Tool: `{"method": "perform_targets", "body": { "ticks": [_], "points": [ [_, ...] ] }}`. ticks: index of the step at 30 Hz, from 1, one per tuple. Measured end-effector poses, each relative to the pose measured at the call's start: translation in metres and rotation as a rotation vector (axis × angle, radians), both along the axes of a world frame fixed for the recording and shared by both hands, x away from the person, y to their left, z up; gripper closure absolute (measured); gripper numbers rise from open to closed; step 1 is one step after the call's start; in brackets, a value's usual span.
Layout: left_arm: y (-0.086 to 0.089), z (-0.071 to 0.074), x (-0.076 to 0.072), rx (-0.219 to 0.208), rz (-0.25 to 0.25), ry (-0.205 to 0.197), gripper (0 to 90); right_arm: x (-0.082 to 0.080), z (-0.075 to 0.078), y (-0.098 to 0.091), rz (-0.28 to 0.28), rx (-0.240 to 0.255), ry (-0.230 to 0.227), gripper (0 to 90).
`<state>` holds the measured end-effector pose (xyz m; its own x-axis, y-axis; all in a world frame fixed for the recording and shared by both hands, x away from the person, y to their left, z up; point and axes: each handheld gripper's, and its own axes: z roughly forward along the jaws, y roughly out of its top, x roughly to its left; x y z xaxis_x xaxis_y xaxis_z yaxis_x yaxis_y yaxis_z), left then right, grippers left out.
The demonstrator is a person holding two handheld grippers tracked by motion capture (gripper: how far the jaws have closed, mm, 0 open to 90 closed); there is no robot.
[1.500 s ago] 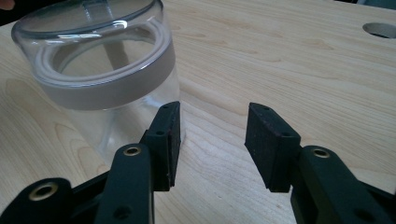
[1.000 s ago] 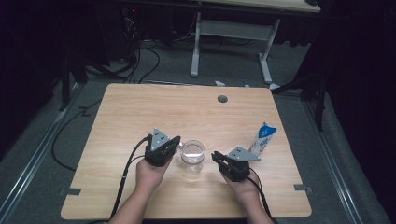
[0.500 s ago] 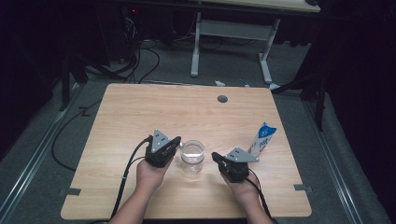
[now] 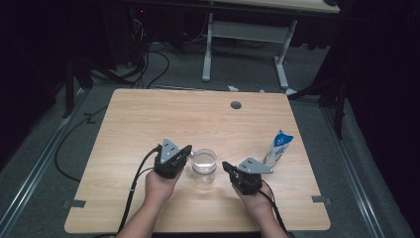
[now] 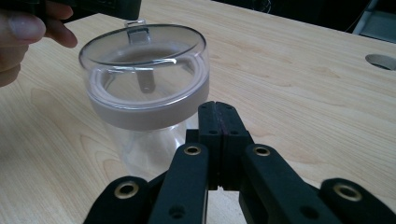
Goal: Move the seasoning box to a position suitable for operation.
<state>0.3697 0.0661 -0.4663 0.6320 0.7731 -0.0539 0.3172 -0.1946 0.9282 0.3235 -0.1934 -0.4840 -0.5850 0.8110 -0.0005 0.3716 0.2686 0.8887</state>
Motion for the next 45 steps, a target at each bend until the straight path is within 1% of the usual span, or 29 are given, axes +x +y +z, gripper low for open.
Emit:
{"method": "perform_targets", "body": {
  "ticks": [6,21,22,24,26,34,40,45],
  "points": [
    [0.0003,0.0003,0.0002,-0.002,0.008,0.004,90.0,-0.0012,0.0018,0.0021,0.007,-0.001,-0.007,89.7],
    [0.0006,-0.0001,0.0007,-0.005,0.008,0.006,90.0,-0.0012,0.0026,0.0055,0.021,0.000,-0.012,89.7],
    [0.0004,-0.0003,0.0008,-0.010,0.003,0.010,90.0,-0.0011,0.0028,0.0059,0.022,0.002,-0.012,89.7],
    [0.0008,-0.0001,0.0006,-0.006,0.009,0.007,90.0,-0.0009,0.0030,0.0066,0.025,0.000,-0.013,89.7],
    [0.0004,-0.0005,0.0005,-0.012,0.006,0.010,90.0,-0.0005,0.0031,0.0073,0.030,-0.002,-0.016,89.7],
    [0.0008,-0.0013,0.0008,-0.016,0.007,0.011,90.0,0.0004,0.0043,0.0077,0.025,0.000,-0.019,89.7],
    [0.0010,-0.0015,0.0012,-0.016,0.006,0.013,90.0,0.0004,0.0037,0.0094,0.031,-0.008,-0.021,89.7],
    [0.0011,-0.0017,0.0016,-0.022,0.006,0.016,90.0,-0.0006,0.0052,0.0096,0.035,-0.003,-0.030,89.7]
  ]
}}
